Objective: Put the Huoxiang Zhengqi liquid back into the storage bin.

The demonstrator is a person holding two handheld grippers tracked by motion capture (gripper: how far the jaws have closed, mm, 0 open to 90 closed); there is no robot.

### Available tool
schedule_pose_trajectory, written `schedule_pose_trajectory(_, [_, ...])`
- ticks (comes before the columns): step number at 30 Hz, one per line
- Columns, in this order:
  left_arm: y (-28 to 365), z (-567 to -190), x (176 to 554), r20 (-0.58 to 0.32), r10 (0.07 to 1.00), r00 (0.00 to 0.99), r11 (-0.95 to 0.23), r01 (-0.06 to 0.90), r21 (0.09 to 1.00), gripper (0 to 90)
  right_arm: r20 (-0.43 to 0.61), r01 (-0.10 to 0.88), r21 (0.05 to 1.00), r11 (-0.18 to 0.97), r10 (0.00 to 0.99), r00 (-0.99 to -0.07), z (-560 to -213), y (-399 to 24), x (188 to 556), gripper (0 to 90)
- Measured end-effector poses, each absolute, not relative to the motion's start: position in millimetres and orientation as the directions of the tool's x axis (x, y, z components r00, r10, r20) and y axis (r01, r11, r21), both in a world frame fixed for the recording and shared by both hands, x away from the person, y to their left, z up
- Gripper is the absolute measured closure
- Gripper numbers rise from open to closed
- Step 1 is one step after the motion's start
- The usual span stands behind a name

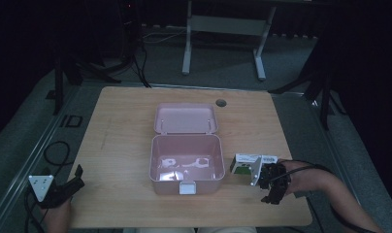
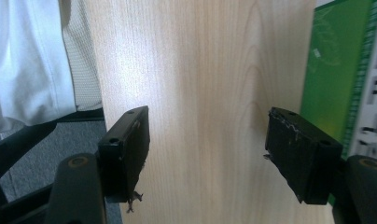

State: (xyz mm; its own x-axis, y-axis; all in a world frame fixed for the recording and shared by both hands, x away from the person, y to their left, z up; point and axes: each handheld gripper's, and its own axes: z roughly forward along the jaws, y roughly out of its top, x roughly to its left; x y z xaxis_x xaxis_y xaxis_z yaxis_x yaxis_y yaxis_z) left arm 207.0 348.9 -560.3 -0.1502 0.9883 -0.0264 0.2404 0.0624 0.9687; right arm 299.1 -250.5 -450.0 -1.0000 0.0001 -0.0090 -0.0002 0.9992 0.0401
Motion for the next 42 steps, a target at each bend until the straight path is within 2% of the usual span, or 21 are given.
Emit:
schedule_pose_trajectory(10, [349, -560, 207, -0.022, 0.989, -0.146, 0.058, 0.245, 0.968, 1.5, -0.046, -0.001, 0.039, 0.999, 0.001, -0.999, -419, -248, 318, 31.9])
schedule_pose_trajectory(18, [349, -560, 207, -0.024, 0.989, -0.144, 0.059, 0.244, 0.968, 1.5, -0.085, -0.002, 0.042, 0.999, 0.001, -0.996, -409, -248, 339, 32.8])
schedule_pose_trajectory(29, [349, -560, 208, -0.022, 0.99, -0.14, 0.056, 0.247, 0.967, 1.5, -0.091, 0.056, 0.001, 0.998, 0.056, -0.994, -414, -248, 370, 35.0])
schedule_pose_trajectory(42, [348, -560, 208, -0.021, 0.991, -0.133, 0.054, 0.25, 0.967, 1.5, -0.065, 0.042, -0.061, 0.997, 0.038, -0.997, -440, -235, 386, 40.9])
